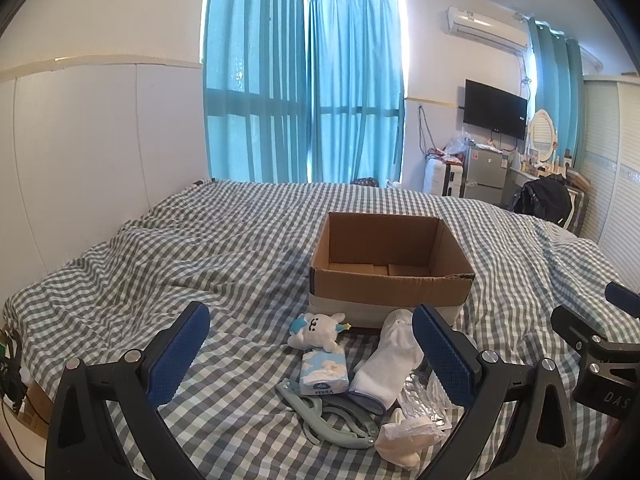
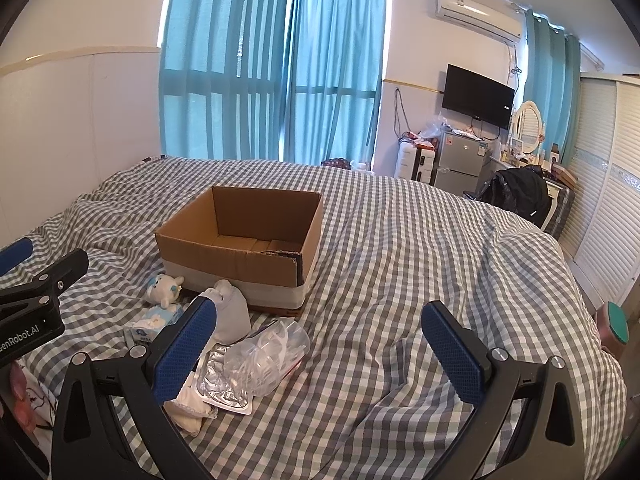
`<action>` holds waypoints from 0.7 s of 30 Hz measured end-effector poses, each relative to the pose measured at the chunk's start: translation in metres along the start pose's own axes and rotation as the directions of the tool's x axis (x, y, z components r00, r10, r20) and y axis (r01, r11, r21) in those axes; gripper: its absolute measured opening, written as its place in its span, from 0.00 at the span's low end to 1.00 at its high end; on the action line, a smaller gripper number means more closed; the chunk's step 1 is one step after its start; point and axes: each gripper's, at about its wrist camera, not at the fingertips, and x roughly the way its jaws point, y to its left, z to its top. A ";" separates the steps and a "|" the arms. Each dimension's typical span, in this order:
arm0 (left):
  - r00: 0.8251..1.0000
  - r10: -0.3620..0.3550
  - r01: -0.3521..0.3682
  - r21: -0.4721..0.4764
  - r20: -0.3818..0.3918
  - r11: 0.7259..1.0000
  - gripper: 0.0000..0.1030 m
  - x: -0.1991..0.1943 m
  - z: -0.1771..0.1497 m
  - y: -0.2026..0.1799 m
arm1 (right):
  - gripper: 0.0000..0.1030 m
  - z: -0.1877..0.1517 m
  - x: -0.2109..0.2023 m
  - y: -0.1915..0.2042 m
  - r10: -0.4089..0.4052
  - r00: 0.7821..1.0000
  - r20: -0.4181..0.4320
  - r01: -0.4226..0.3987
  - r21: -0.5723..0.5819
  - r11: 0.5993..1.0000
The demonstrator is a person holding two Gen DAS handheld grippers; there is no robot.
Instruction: Organize objects
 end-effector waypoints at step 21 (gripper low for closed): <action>0.961 0.011 -0.009 0.008 -0.275 1.000 0.98 0.091 -0.044 0.010 | 1.00 -0.035 0.086 0.025 0.059 0.971 -0.233 -0.072 -0.049 0.996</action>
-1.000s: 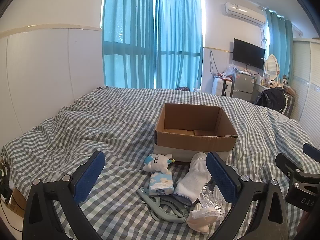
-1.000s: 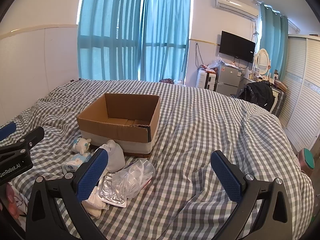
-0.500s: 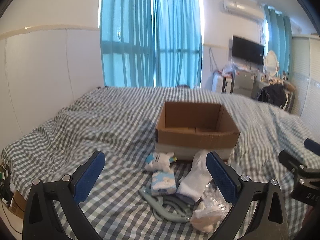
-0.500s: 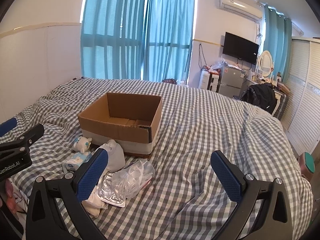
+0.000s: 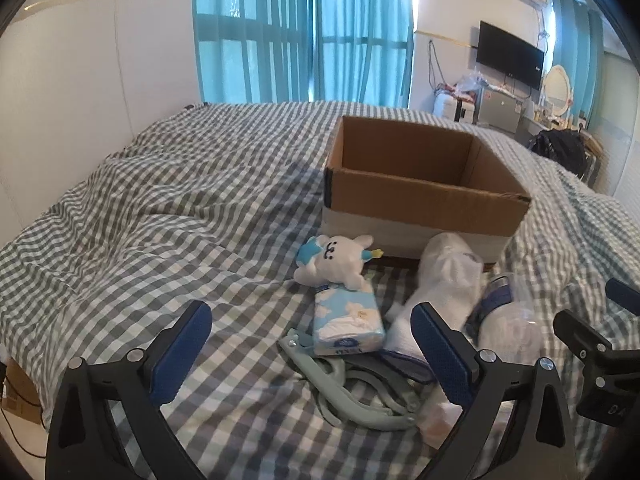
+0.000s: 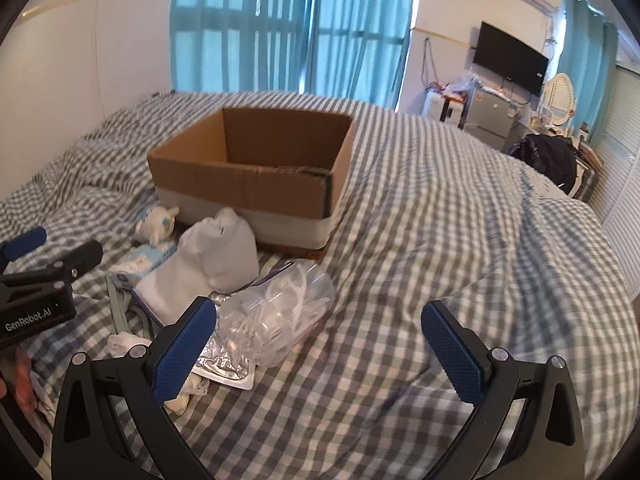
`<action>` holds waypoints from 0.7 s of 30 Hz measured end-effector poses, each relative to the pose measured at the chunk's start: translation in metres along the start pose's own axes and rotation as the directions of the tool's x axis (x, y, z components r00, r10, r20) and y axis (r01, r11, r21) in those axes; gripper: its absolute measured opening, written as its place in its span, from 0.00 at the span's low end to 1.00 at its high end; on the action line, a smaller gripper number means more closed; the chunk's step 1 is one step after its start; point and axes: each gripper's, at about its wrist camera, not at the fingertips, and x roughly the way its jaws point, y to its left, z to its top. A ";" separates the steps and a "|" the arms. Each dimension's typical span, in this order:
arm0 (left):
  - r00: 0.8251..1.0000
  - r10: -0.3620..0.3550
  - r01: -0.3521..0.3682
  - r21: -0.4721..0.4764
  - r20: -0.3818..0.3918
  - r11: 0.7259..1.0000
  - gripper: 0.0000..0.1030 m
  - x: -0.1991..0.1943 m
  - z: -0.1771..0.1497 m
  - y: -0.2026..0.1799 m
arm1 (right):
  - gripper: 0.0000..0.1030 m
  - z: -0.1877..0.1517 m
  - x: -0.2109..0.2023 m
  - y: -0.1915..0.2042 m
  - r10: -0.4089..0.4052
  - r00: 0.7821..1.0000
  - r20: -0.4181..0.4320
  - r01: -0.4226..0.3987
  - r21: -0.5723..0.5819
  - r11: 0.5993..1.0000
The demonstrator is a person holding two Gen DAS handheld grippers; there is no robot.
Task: Organize objects
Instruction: 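Grasp the blue-white tissue pack with the left gripper while the right grasps the clear floss tub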
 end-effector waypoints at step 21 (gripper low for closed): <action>0.979 -0.033 0.061 0.132 -0.203 0.989 0.80 0.083 -0.015 -0.029 | 0.75 -0.013 0.103 0.000 0.063 0.971 -0.230 -0.046 0.080 0.996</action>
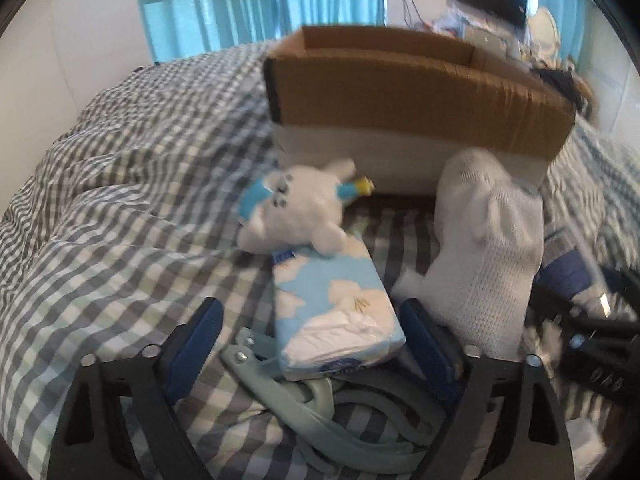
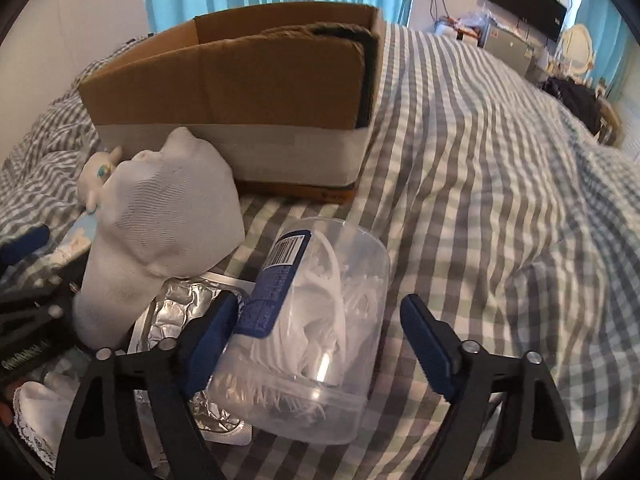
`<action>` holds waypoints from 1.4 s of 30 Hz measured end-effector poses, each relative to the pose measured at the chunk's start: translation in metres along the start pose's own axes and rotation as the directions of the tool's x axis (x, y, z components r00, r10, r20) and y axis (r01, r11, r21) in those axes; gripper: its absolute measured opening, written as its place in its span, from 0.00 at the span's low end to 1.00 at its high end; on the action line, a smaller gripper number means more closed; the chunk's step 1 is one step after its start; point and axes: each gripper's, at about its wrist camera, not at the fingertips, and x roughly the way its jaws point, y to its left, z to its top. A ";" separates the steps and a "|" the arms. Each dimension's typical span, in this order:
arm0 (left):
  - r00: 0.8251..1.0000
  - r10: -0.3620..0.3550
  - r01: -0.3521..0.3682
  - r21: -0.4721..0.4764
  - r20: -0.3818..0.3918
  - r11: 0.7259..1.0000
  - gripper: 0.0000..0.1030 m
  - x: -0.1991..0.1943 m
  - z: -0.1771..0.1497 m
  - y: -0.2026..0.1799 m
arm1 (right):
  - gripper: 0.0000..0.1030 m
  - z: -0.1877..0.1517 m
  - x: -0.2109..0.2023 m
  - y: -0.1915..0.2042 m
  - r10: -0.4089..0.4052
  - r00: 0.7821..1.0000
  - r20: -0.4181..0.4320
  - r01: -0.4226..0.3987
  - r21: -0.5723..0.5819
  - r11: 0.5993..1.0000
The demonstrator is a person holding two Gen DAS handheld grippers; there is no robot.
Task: Organize objects
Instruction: 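Grasp the blue-white tissue pack with the left gripper while the right grasps the clear floss tub, then carry the tissue pack with the left gripper while the right carries the tub, releasing both into the box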
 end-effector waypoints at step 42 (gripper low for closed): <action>0.938 -0.155 0.176 -0.038 0.310 0.984 0.55 -0.111 0.144 0.012 | 0.62 0.111 -0.179 -0.002 0.135 0.900 0.415 -0.091 -0.122 0.988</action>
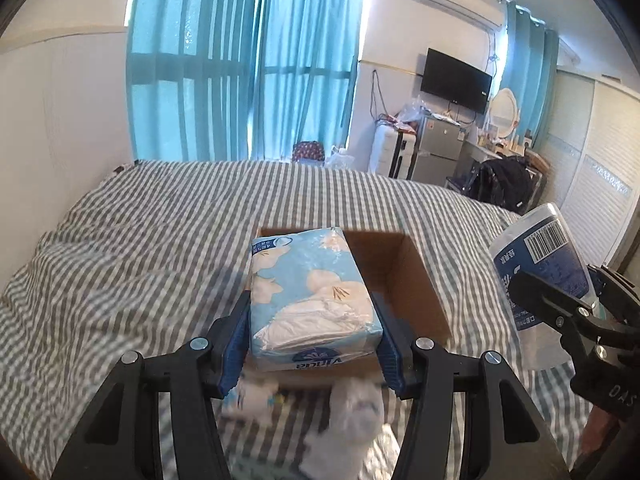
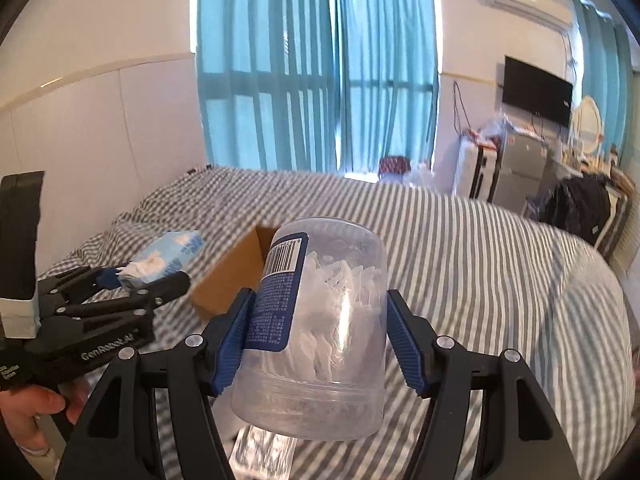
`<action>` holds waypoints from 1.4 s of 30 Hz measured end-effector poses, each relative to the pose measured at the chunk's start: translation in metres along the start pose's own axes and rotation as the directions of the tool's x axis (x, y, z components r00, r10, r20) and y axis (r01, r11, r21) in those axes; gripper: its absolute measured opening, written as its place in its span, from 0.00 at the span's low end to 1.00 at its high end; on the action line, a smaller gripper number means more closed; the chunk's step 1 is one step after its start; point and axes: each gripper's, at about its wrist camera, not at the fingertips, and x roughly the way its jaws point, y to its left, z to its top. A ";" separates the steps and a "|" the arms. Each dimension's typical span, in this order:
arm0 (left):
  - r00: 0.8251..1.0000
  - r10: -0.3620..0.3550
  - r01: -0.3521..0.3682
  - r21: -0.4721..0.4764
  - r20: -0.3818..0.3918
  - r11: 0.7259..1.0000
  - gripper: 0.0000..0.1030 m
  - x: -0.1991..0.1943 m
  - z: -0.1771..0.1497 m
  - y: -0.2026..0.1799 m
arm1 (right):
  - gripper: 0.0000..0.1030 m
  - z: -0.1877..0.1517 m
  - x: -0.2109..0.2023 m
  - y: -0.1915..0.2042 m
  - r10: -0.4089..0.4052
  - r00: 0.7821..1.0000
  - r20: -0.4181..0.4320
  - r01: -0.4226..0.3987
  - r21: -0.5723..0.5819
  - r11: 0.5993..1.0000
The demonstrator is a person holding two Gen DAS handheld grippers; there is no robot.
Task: Organize objects
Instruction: 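Carry the tissue pack with the left gripper while the right carries the tub, releasing both into the box, then move the left gripper back to the pile and grasp the white lace cloth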
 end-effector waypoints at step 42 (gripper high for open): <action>0.997 0.020 -0.019 0.017 -0.078 1.000 0.90 0.050 0.008 0.005 | 0.78 0.039 0.074 -0.035 -0.016 0.999 -0.047 0.018 0.052 0.998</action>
